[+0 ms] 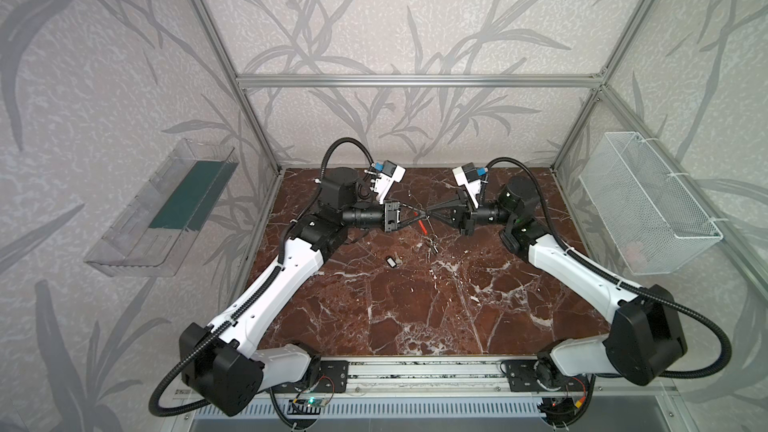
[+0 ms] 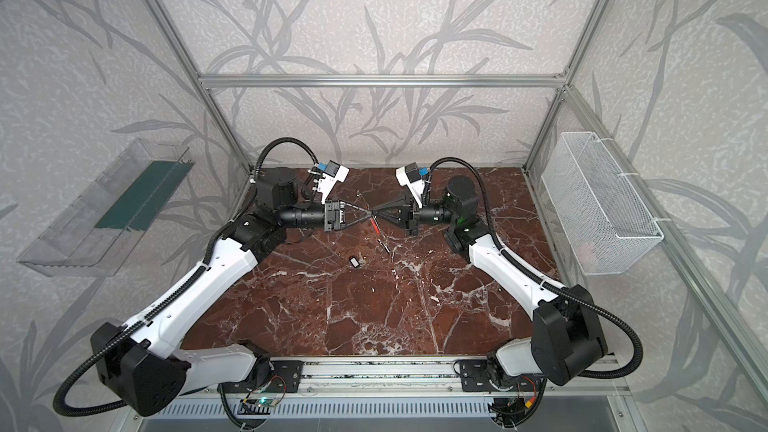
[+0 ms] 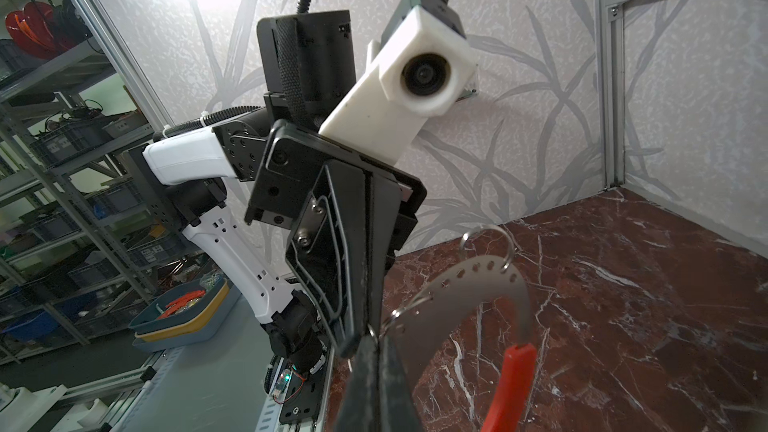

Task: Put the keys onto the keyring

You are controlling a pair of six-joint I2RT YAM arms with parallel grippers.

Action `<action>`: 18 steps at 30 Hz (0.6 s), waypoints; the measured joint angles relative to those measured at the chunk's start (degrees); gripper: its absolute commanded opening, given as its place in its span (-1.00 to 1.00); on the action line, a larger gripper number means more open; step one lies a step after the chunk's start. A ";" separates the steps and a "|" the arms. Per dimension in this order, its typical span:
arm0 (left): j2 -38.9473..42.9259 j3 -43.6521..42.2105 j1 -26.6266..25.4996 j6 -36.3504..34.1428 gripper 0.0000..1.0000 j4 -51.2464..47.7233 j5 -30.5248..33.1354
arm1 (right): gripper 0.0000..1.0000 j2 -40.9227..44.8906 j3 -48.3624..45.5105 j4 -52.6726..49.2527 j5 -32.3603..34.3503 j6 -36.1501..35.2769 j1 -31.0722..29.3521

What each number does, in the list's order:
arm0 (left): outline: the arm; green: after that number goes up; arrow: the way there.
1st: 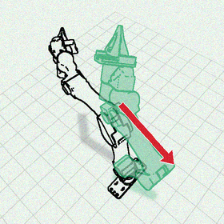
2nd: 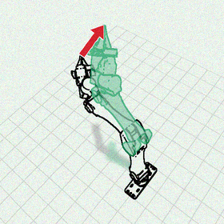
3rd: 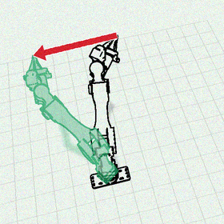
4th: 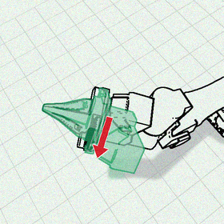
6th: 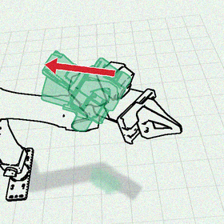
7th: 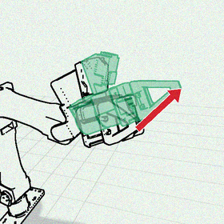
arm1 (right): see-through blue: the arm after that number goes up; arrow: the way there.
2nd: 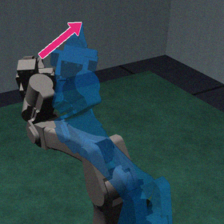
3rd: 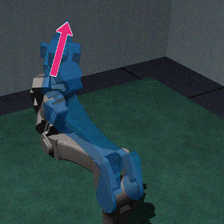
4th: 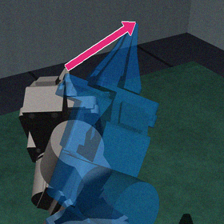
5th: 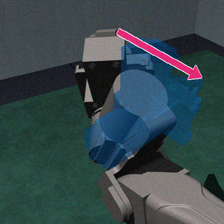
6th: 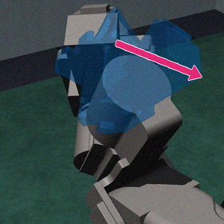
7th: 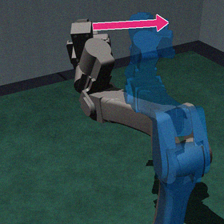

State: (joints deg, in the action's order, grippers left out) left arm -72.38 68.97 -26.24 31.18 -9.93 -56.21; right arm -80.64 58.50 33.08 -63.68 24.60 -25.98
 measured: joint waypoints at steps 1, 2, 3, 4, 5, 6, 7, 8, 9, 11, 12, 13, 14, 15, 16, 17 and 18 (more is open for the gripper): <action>0.04 0.13 -0.15 -0.98 -1.00 -1.07 0.92 | -1.00 0.00 -0.24 -0.42 0.37 -0.26 -0.09; 0.04 0.22 -0.24 -1.66 -1.00 -1.81 1.62 | -1.00 0.00 -0.31 -0.83 0.59 -0.46 -0.15; 0.04 0.33 -0.31 -2.36 -1.00 -2.64 2.49 | -1.00 0.00 -0.44 -1.38 0.83 -0.61 -0.17; 0.07 0.39 -0.35 -3.19 -1.00 -3.41 3.34 | -1.00 0.02 -0.52 -1.77 1.05 -0.76 -0.22; 0.07 0.42 -0.35 -3.56 -1.00 -3.74 3.87 | -1.00 0.02 -0.61 -2.03 1.22 -0.87 -0.22; 0.07 0.44 -0.39 -4.00 -1.00 -4.04 4.37 | -1.00 0.02 -0.70 -2.21 1.36 -0.92 -0.22; 0.09 0.44 -0.48 -4.37 -1.00 -4.31 5.25 | -1.00 0.13 -0.85 -2.38 1.60 -0.98 -0.24; 0.09 0.44 -0.52 -4.66 -1.00 -4.59 5.73 | -1.00 0.24 -0.98 -2.64 1.73 -1.07 -0.28; 0.09 0.52 -0.66 -5.03 -1.00 -4.90 6.40 | -1.00 0.39 -1.18 -2.93 1.95 -1.16 -0.31; 0.09 0.70 -0.87 -5.60 -1.00 -5.29 7.28 | -1.00 0.87 -1.49 -3.41 2.36 -1.46 -0.35; 0.09 0.76 -0.98 -5.75 -1.00 -5.40 7.48 | -0.99 1.07 -1.51 -3.72 2.58 -1.68 -0.35; 0.09 0.90 -1.09 -6.01 -1.00 -5.46 7.72 | -0.73 1.31 -1.57 -3.93 2.89 -1.79 -0.37; 0.15 0.94 -1.14 -6.16 -1.00 -5.46 7.98 | -0.52 1.53 -1.64 -4.15 3.26 -1.99 -0.39; 0.28 0.94 -1.11 -6.32 -1.00 -5.86 8.28 | -0.33 1.86 -1.79 -4.26 3.69 -2.14 -0.39; 0.44 0.79 -1.03 -6.43 -1.00 -6.36 8.83 | -0.23 2.43 -1.99 -4.02 4.48 -2.34 -0.24; 0.61 0.50 -0.96 -6.56 -1.00 -6.43 9.25 | -0.19 3.06 -2.23 -3.87 5.25 -2.29 -0.11; 0.87 0.09 -0.83 -6.67 -1.00 -6.47 9.64 | -0.16 3.87 -2.58 -3.72 5.79 -2.47 0.20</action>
State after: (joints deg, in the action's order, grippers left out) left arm -71.50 69.06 -27.07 24.51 -16.40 -46.57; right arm -76.77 55.92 29.36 -57.89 22.13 -25.78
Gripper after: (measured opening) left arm 0.049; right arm 0.385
